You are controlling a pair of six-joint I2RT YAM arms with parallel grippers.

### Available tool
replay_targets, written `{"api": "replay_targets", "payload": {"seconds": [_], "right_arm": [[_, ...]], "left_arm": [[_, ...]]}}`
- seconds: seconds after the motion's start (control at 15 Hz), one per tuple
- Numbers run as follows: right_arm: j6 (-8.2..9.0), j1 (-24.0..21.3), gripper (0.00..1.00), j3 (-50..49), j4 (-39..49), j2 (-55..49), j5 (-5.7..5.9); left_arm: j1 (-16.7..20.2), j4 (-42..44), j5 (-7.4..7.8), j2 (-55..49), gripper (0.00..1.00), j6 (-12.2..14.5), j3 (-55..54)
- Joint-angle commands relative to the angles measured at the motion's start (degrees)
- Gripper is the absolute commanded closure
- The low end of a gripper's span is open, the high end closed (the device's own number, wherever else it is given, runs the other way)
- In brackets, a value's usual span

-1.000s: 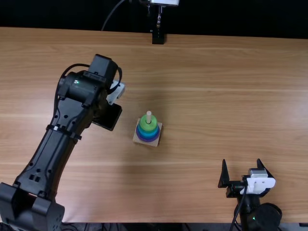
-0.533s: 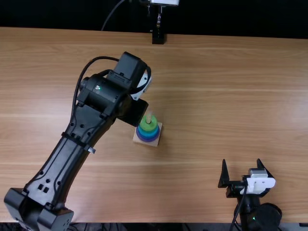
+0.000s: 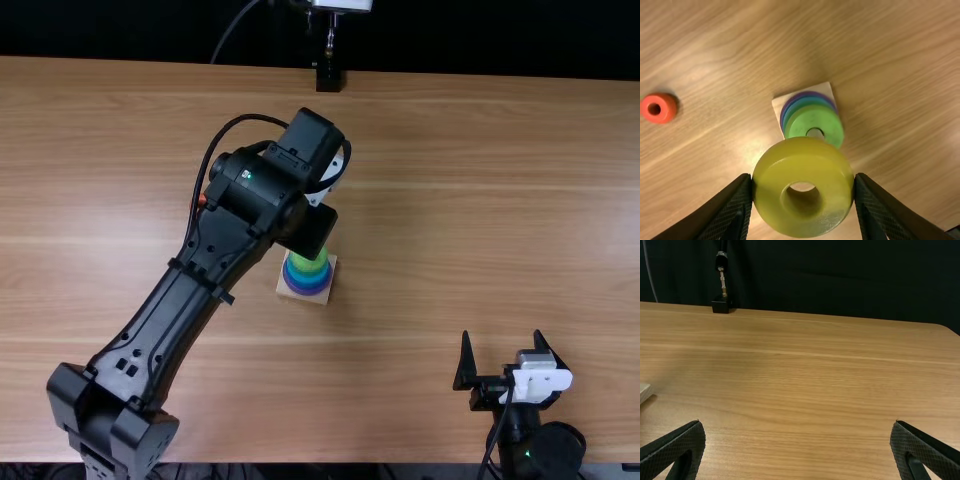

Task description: Build the Hanoi tower: stack the rings onto the peg from bottom to top in this color order: purple, dark blue, light blue, dark green, light green, yellow, orange.

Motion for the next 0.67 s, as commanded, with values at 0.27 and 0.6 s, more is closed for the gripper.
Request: {"api": "replay_targets", "payload": {"seconds": [0.27,0.6], "right_arm": [[-0.01,-0.5,0.00,-2.9,-4.4,-0.7,-0.41],[-0.11,-0.5,0.00,-2.9,-4.4,-0.7,-0.30]], "left_arm": [[-2.1,0.0,0.09,3.0,1.00,-0.8,2.5],[-2.3,-0.1,0.09,3.4,1.00,-1.6,2.3]]}}
